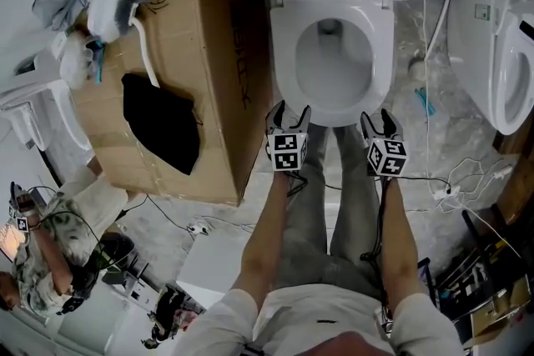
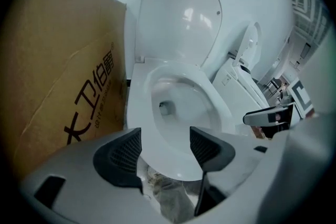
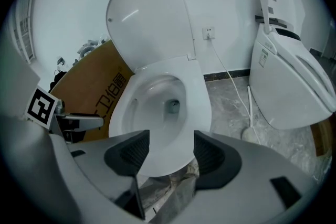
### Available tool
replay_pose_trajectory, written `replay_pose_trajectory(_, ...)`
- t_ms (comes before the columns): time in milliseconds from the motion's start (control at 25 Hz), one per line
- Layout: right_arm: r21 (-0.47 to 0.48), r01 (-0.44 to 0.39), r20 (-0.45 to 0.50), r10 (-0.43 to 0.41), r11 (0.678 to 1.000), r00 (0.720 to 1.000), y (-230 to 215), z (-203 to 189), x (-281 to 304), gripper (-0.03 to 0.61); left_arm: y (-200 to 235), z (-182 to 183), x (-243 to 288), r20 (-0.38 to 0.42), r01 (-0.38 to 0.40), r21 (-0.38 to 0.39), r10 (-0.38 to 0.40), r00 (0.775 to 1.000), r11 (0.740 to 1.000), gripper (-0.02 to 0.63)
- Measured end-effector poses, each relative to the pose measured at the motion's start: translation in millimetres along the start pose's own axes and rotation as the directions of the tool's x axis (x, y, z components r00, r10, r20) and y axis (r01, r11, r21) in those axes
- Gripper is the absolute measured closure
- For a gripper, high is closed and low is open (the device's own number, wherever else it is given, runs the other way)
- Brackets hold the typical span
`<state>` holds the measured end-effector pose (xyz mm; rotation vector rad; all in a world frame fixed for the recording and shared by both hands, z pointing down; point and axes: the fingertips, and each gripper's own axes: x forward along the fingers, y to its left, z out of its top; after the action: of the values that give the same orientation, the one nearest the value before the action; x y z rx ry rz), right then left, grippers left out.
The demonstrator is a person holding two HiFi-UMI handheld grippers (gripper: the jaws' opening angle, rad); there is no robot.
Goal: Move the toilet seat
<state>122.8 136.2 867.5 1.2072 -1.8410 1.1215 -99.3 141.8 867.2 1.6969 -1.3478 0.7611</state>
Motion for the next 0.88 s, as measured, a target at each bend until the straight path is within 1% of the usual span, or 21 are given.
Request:
replay_pose_trajectory(200, 0.01, 0.017, -0.019, -0.017, 1.0, 1.0, -6, -12, 12, 0.303, 7, -12, 17, -0.027, -0.002, -0.007, 0.002, 1.0, 1.0, 0.333)
replay_pose_trajectory(320, 0.011, 0.041, -0.03, -0.041, 0.999, 0.999, -14, -18, 17, 0.29, 13, -20, 25, -0.048, -0.013, -0.005, 0.013, 0.999, 1.0, 0.326)
replay_pose_trajectory(480, 0.042, 0.084, -0.023, -0.083, 0.996, 0.996, -27, -22, 25, 0.26, 21, -32, 35, -0.084, -0.019, -0.034, 0.016, 0.996, 0.999, 0.307)
replay_pose_trajectory(560, 0.082, 0.075, -0.021, -0.074, 0.994, 0.997, -30, -26, 31, 0.247, 24, -37, 39, -0.093, -0.019, -0.059, 0.014, 0.996, 0.998, 0.286)
replay_pose_trajectory(720, 0.149, 0.052, -0.037, -0.047, 0.987, 0.998, -31, -36, 44, 0.232, 21, -47, 46, -0.112, 0.008, -0.114, -0.021, 0.994, 0.993, 0.27)
replay_pose_trajectory(800, 0.181, 0.046, -0.045, -0.039, 0.982, 0.998, -31, -41, 49, 0.229, 17, -51, 48, -0.12, 0.019, -0.119, -0.034, 0.992, 0.993, 0.267)
replay_pose_trajectory(880, 0.192, 0.037, -0.053, -0.028, 0.981, 0.998, -29, -45, 53, 0.229, 15, -53, 52, -0.126, 0.024, -0.116, -0.039, 0.991, 0.993, 0.267)
